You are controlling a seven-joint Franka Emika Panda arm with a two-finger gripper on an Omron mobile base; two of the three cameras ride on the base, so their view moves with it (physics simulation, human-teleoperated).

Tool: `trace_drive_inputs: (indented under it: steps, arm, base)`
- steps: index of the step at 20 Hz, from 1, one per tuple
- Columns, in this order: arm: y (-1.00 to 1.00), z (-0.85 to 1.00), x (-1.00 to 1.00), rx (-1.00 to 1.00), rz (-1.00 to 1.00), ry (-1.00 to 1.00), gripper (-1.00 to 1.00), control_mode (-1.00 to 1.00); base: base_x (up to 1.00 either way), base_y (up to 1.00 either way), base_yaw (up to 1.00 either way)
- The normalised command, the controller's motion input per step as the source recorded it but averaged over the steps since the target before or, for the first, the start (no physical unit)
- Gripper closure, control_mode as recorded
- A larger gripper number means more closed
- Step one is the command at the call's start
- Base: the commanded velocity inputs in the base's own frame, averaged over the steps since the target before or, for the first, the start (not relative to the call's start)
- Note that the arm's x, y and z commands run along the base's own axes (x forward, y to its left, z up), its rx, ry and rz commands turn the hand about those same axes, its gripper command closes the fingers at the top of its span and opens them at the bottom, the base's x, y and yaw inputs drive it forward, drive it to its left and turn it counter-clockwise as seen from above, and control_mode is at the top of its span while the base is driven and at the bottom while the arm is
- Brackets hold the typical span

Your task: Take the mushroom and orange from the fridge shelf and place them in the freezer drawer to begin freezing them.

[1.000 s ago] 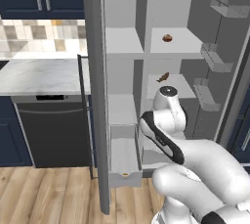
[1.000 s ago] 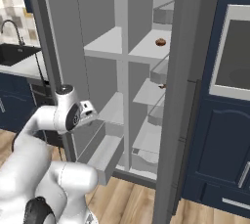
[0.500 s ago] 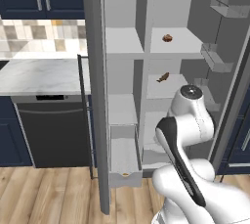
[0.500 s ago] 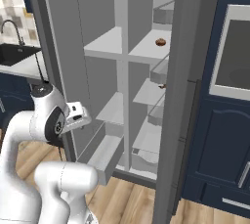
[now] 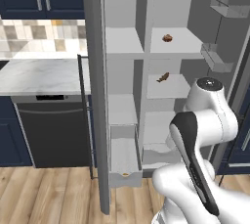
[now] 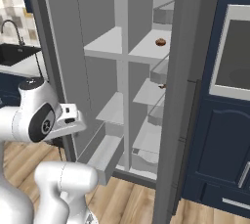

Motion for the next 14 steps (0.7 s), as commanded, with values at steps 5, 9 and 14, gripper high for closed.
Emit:
trace_drive_inputs:
  steps: [5, 9, 14]
  arm:
    - [0.08, -0.18, -0.19, 0.02, 0.00, 0.08, -1.00, -1.00]
    - [0.00, -0.10, -0.27, 0.01, 0.00, 0.00, -1.00, -1.00]
    - [0.00, -0.01, -0.29, 0.03, -0.01, 0.00, -1.00, -1.00]
  base:
    - [0.00, 0.00, 0.00]
    - [0.00, 0.00, 0.00]
    - [0.00, 0.00, 0.00]
